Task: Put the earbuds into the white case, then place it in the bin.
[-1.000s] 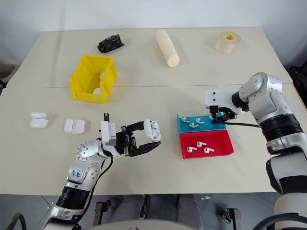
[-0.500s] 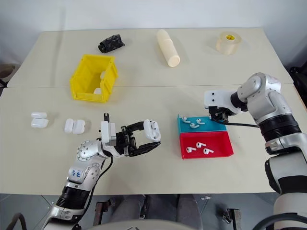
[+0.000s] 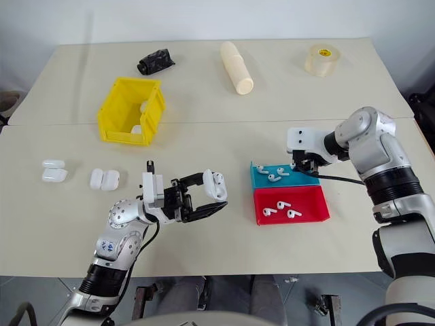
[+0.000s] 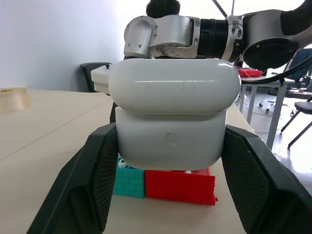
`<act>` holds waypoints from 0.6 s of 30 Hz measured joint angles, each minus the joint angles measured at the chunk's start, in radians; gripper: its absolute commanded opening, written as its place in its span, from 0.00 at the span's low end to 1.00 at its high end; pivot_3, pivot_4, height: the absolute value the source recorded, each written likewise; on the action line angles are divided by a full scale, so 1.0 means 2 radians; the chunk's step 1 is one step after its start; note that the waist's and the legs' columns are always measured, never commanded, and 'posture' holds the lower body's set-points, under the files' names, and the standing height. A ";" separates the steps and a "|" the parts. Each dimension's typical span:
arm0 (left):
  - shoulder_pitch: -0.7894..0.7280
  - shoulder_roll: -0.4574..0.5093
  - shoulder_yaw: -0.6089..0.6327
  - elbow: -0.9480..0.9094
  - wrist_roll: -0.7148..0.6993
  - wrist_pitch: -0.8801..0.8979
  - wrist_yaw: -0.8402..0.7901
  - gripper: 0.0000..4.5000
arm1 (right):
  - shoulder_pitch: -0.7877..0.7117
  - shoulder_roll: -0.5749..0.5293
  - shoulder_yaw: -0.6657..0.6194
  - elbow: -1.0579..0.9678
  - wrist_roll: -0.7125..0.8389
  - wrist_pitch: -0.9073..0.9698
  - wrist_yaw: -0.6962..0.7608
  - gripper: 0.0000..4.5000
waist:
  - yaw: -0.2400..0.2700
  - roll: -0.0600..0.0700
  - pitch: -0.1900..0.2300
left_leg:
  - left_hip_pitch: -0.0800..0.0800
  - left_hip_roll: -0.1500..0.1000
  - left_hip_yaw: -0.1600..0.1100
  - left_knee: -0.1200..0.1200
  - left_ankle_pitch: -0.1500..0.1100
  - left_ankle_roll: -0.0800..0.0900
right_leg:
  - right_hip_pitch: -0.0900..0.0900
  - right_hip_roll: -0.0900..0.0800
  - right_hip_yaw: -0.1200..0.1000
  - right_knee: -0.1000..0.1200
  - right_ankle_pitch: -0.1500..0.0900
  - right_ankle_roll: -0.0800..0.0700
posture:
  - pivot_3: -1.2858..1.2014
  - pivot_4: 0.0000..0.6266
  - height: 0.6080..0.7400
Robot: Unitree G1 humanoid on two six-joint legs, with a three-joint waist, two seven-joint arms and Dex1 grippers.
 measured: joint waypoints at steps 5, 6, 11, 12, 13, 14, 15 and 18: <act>-0.007 0.004 0.000 -0.001 0.000 0.008 0.002 0.62 | 0.014 -0.005 -0.050 -0.050 0.045 0.042 -0.003 0.24 | 0.002 0.000 0.000 | 0.000 0.000 0.000 0.000 0.000 0.000 | 0.000 0.000 0.000 0.000 0.000 0.000 | 0.52 0.24 1.00; -0.008 0.005 0.001 -0.001 0.000 0.010 0.002 0.62 | 0.020 -0.005 -0.062 -0.063 0.058 0.051 -0.003 0.24 | 0.002 0.000 0.000 | 0.000 0.000 0.000 0.000 0.000 0.000 | 0.000 0.000 0.000 0.000 0.000 0.000 | 0.52 0.24 1.00; -0.028 0.005 0.006 0.000 -0.002 0.023 0.005 0.62 | 0.092 0.016 -0.160 -0.162 0.179 0.130 -0.009 0.24 | 0.004 0.000 0.000 | 0.000 0.000 -0.001 0.000 0.000 0.000 | 0.000 0.000 0.000 0.000 0.000 0.000 | 0.52 0.24 1.00; -0.032 0.005 0.009 0.001 -0.004 0.026 0.005 0.62 | 0.107 0.026 -0.175 -0.181 0.204 0.143 -0.012 0.24 | 0.004 0.000 0.000 | 0.000 0.000 -0.001 0.000 0.000 0.000 | 0.000 0.000 0.000 0.000 0.000 0.000 | 0.52 0.24 1.00; -0.037 0.005 0.010 0.002 -0.005 0.031 0.006 0.62 | 0.126 0.037 -0.198 -0.204 0.233 0.157 -0.017 0.24 | 0.004 0.000 0.000 | 0.000 0.000 -0.001 0.000 0.000 0.000 | 0.001 0.000 0.000 0.000 0.000 0.000 | 0.52 0.24 1.00; -0.044 0.005 0.012 0.005 -0.009 0.036 0.006 0.62 | 0.150 0.056 -0.226 -0.232 0.271 0.174 -0.027 0.24 | 0.005 0.000 0.000 | 0.000 0.000 -0.001 0.000 0.000 0.000 | 0.001 0.000 -0.001 0.000 0.000 0.000 | 0.52 0.24 1.00; -0.052 0.004 0.017 0.012 -0.012 0.043 0.008 0.62 | 0.174 0.084 -0.256 -0.265 0.313 0.193 -0.046 0.24 | 0.005 0.000 0.000 | 0.000 0.000 -0.001 0.000 0.000 0.000 | 0.001 0.000 -0.001 0.000 0.000 0.000 | 0.52 0.24 1.00; -0.069 0.001 0.020 0.017 -0.017 0.059 0.013 0.62 | 0.221 0.137 -0.295 -0.335 0.393 0.229 -0.105 0.24 | 0.003 0.000 0.000 | 0.000 0.000 -0.001 0.000 0.000 0.000 | 0.001 0.000 0.000 0.002 0.000 0.000 | 0.52 0.24 1.00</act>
